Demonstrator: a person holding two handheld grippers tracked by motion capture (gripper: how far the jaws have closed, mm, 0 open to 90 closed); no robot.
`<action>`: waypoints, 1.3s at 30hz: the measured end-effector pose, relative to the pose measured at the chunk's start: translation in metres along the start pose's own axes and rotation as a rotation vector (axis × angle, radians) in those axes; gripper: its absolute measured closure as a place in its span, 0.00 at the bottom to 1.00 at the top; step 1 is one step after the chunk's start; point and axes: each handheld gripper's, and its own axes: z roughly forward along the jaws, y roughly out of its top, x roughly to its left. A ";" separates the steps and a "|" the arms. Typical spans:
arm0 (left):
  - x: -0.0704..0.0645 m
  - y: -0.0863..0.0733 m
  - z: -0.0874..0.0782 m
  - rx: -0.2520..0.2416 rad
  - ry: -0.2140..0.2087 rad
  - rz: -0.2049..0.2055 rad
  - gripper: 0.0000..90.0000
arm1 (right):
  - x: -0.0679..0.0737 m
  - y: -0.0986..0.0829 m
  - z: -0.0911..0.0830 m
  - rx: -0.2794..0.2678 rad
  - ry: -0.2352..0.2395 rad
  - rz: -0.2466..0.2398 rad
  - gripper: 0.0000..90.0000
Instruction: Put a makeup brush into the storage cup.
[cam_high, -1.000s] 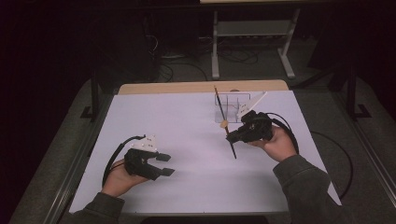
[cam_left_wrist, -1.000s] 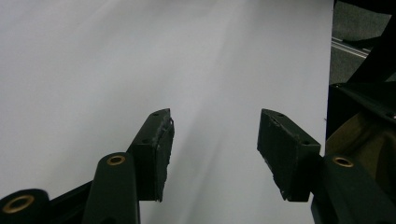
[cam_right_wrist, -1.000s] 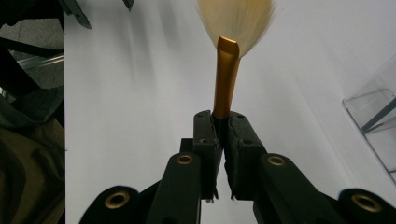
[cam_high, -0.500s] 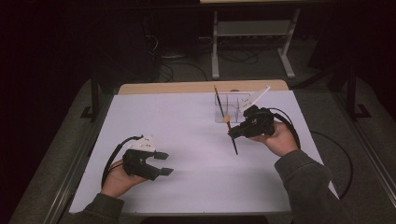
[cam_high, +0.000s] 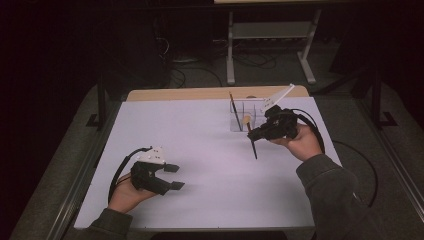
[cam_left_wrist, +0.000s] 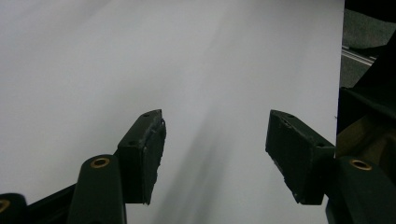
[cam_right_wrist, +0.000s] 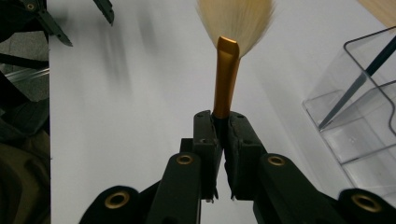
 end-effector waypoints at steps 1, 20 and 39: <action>0.000 0.000 0.000 -0.001 0.000 -0.002 0.40 | -0.001 0.000 -0.001 0.001 -0.006 -0.001 0.92; 0.001 -0.007 -0.009 -0.019 0.040 -0.018 0.33 | -0.026 0.015 -0.013 -0.013 -0.053 0.022 0.92; 0.003 -0.009 -0.014 -0.036 0.049 -0.021 0.33 | -0.053 0.040 -0.025 -0.036 -0.084 0.053 0.92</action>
